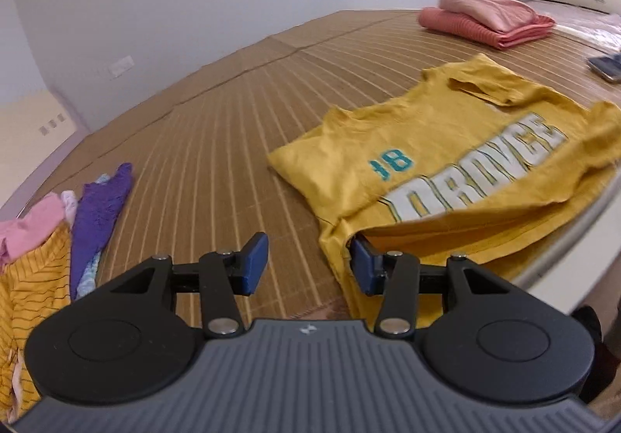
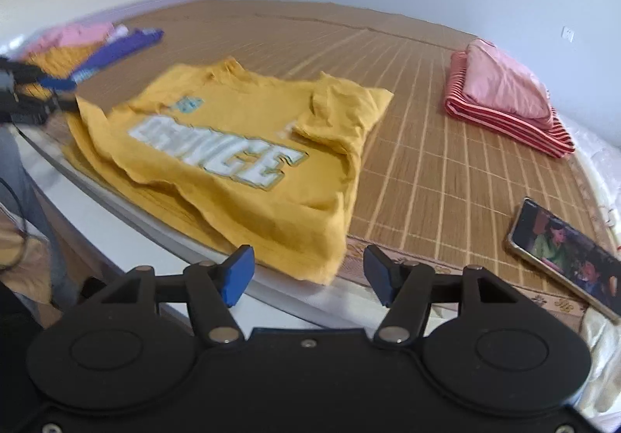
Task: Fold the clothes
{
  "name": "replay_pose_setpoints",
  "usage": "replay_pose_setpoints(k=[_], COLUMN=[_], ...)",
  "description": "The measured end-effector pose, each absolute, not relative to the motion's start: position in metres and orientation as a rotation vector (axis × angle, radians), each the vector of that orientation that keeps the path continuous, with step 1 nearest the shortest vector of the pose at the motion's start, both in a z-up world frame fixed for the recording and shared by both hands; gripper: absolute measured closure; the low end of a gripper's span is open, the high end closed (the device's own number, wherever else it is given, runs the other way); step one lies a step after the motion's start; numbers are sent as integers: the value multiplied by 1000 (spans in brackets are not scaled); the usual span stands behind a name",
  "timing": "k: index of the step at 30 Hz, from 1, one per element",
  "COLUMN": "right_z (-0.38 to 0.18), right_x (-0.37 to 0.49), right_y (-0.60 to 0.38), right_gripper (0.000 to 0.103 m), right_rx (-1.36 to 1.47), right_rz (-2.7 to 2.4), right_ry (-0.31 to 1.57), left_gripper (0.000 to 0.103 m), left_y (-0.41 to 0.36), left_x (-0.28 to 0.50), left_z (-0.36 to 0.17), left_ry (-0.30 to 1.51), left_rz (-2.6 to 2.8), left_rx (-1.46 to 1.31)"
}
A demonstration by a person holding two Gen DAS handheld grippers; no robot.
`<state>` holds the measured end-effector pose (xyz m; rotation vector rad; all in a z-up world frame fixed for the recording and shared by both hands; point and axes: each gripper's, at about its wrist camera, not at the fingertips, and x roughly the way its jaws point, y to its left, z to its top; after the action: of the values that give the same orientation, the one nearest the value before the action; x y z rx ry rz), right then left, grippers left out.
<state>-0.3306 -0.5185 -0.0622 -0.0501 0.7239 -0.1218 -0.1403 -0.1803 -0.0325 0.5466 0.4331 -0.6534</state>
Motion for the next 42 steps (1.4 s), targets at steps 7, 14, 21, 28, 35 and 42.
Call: replay_pose_setpoints(k=[7, 14, 21, 28, 35, 42], right_z=[-76, -73, -67, -62, -72, -79], right_x=[-327, -321, -311, -326, -318, -321], right_y=[-511, -516, -523, -510, -507, -511], right_gripper=[39, 39, 39, 38, 38, 39], right_rx=[-128, -163, -174, -110, -171, -261], right_rz=[-108, -201, -276, -87, -171, -271], right_ry=[783, 721, 666, 664, 705, 693], left_gripper=[50, 50, 49, 49, 49, 49], left_y=[-182, -179, -181, -182, -181, -182], left_x=[-137, -133, -133, -132, -131, -132], left_z=[-32, -38, -44, -47, -47, -50], left_ry=[465, 509, 524, 535, 544, 553], left_rz=[-645, -642, -642, -640, -638, -638], left_rx=[521, 493, 511, 515, 504, 517])
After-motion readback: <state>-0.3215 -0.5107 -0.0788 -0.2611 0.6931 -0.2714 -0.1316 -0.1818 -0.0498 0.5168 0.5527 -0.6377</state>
